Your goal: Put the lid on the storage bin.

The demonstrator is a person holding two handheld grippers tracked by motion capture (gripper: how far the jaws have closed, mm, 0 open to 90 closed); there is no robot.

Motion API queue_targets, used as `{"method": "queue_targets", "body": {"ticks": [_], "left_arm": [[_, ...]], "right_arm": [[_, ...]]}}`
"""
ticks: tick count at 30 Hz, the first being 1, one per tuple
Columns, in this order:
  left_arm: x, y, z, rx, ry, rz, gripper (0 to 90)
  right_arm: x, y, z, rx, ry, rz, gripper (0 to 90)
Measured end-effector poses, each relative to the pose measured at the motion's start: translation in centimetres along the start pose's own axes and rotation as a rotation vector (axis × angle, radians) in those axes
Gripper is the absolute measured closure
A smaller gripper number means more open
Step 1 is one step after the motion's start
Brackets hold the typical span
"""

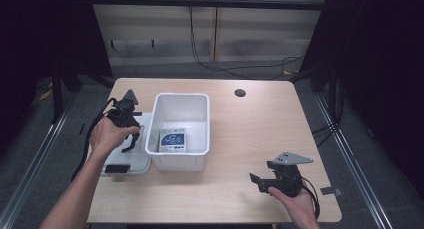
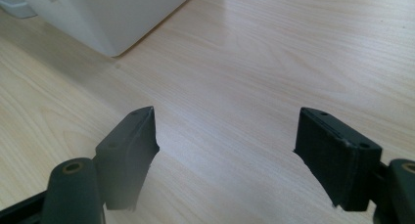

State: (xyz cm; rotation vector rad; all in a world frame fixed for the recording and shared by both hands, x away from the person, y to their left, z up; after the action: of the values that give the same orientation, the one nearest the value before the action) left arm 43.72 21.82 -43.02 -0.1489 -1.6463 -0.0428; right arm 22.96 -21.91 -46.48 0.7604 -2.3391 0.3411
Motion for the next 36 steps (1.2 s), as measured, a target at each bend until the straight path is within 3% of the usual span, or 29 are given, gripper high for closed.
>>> {"method": "queue_targets", "body": {"ticks": [6,13,16,24,27,32,36], "left_arm": [[-0.7,-0.5,-0.1,-0.014,0.025,-0.041,56.5],[-1.2,-0.6,-0.4,0.014,0.029,-0.044,56.6],[-1.5,-0.7,-0.5,0.019,0.031,-0.068,58.0],[-1.8,-0.8,-0.8,0.038,0.031,-0.085,65.6],[-1.8,-0.8,-0.9,0.05,0.034,-0.066,65.2],[-2.1,-0.8,-0.9,0.056,0.042,-0.091,65.5],[-2.1,-0.9,-0.9,0.054,0.044,-0.072,68.8]], "right_arm": [[0.0,0.0,0.0,-0.003,0.005,-0.005,22.7],[-0.1,0.0,0.1,0.002,0.007,-0.011,22.7],[-0.1,0.1,0.1,0.001,0.012,-0.014,22.7],[-0.1,0.1,0.1,0.003,0.015,-0.015,22.7],[-0.2,0.1,0.1,0.003,0.019,-0.016,22.7],[-0.1,0.1,0.1,0.002,0.017,-0.016,22.7],[-0.1,0.1,0.1,0.002,0.019,-0.016,22.7]]}}
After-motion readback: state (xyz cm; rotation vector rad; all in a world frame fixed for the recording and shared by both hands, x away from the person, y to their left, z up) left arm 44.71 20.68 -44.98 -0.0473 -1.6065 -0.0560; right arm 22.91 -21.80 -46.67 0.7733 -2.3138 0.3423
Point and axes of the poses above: each handheld gripper's, and its own axes: x roughly backward along the jaws, z roughly out of its underside, y roughly to its left, the point moved 2 cm from there along -x, roughly forward along the jaws, and after that the axes turned 11 degrees about x, right-handed, at the moved point
